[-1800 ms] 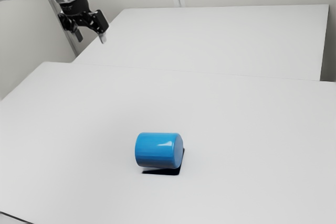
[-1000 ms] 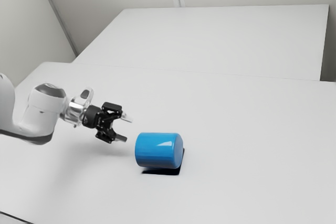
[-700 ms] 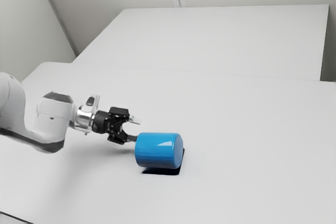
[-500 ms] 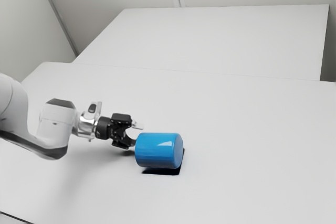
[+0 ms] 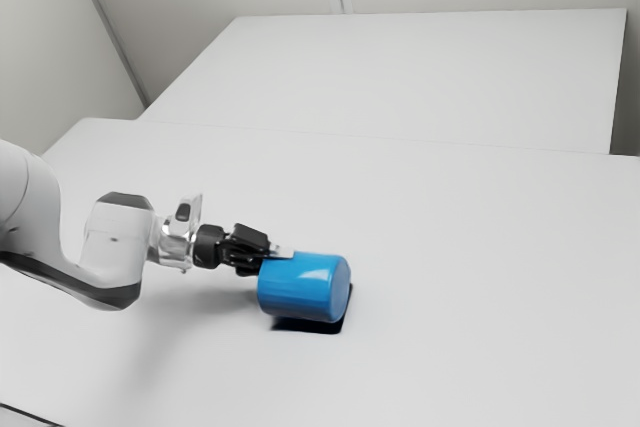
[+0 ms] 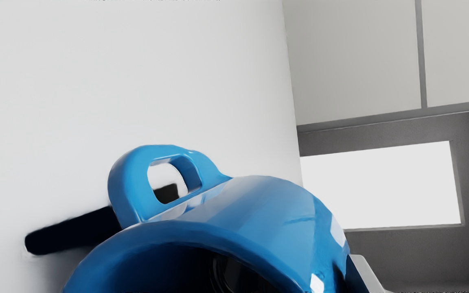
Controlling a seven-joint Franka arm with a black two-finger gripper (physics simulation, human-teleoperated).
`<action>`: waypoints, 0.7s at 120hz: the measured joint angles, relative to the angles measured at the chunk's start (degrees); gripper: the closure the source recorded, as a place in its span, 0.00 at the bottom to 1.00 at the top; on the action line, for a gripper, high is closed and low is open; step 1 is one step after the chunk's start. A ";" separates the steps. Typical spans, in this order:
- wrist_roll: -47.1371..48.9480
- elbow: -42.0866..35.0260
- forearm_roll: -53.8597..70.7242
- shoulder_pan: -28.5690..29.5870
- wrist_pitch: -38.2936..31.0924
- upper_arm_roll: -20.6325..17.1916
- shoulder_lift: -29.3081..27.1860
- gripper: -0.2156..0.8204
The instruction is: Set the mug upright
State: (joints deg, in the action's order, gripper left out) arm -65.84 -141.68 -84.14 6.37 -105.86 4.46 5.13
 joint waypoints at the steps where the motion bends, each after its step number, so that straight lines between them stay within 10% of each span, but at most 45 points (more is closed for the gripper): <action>1: -0.09 0.00 -0.05 -0.01 -0.03 -0.05 -0.03 0.80; 48: -0.21 7.51 3.91 2.97 -1.85 -5.61 -5.94 0.95; 84: 12.21 16.98 54.93 2.92 -22.78 -15.56 -5.57 0.97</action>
State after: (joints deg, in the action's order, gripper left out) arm -53.64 -124.70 -29.21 9.29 -128.64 -11.10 -0.44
